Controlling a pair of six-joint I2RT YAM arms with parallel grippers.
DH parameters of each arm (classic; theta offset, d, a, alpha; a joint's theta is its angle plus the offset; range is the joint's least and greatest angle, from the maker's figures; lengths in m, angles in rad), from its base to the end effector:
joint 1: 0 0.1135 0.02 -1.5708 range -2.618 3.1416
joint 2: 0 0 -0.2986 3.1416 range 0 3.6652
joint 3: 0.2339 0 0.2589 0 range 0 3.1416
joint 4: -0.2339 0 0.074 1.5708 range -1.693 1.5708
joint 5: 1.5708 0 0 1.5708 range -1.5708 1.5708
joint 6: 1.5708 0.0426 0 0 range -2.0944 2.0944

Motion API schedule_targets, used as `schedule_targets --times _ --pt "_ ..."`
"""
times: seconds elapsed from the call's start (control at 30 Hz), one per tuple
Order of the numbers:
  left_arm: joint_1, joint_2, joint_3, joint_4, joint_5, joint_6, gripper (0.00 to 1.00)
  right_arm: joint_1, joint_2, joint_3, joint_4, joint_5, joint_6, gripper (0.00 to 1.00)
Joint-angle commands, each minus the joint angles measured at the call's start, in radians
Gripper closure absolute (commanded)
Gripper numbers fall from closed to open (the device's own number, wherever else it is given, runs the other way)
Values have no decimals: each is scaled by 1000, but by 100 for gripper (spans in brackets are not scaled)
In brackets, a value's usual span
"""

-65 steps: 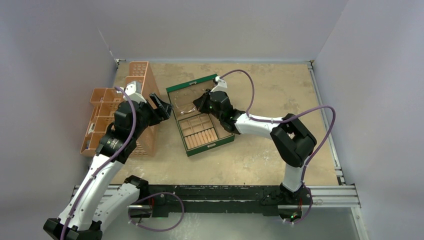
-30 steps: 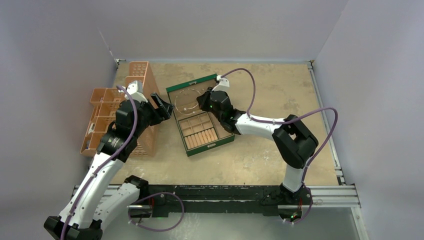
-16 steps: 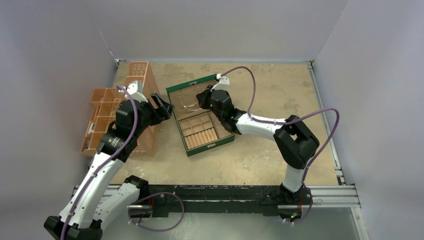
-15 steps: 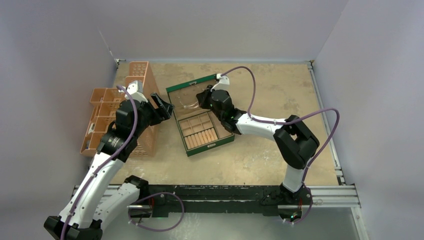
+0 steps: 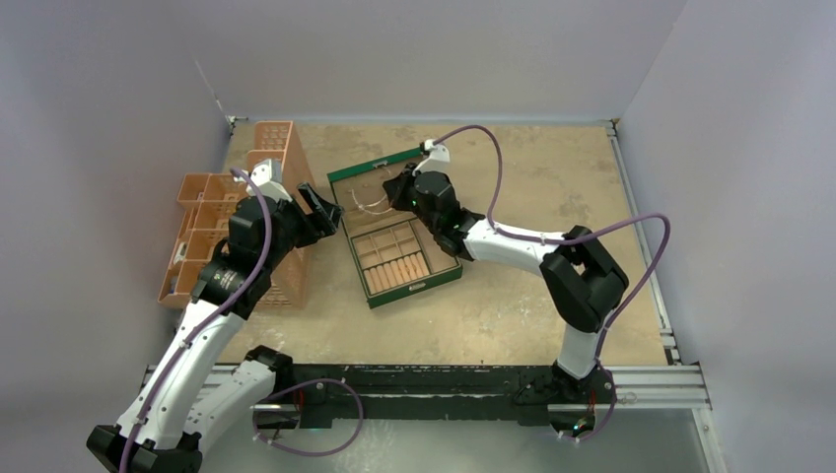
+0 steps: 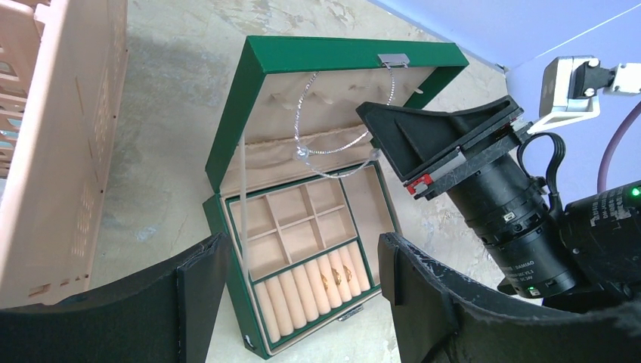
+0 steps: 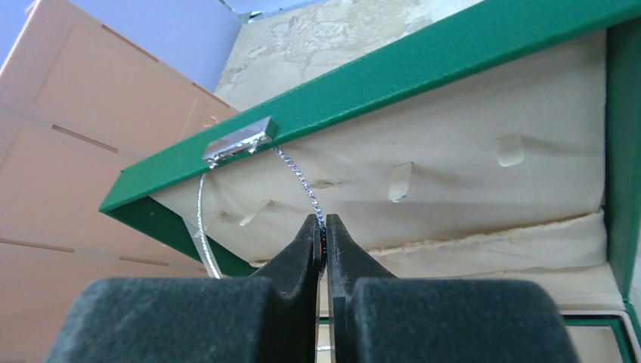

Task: Organize the mixed jewelry

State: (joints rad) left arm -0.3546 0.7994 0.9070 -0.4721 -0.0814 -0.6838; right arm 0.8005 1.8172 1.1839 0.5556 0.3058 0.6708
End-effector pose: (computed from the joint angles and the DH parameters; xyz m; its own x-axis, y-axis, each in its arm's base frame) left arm 0.1556 -0.0539 0.3728 -0.4328 -0.5112 -0.7426 0.0019 0.8232 -0.5678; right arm 0.3195 0.3109 0.2935 -0.3378 0.5031 -0.7955 -0.3388 0.7235 0.6014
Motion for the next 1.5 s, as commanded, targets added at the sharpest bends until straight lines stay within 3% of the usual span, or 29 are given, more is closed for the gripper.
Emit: schedule_targets --times 0.0,0.23,0.5,0.9,1.47 --pt "2 6 41 16 -10 4 29 2 8 54 -3 -65 53 96" --pt "2 92 47 17 48 -95 29 2 22 48 -13 -116 113 97" --pt "2 213 11 156 77 -202 29 0 -9 3 23 -114 139 97" --pt "2 287 -7 301 -41 -218 38 -1 -39 -44 38 -33 156 97" --pt "2 417 -29 369 -126 -202 62 -1 -63 -72 98 -7 134 96"
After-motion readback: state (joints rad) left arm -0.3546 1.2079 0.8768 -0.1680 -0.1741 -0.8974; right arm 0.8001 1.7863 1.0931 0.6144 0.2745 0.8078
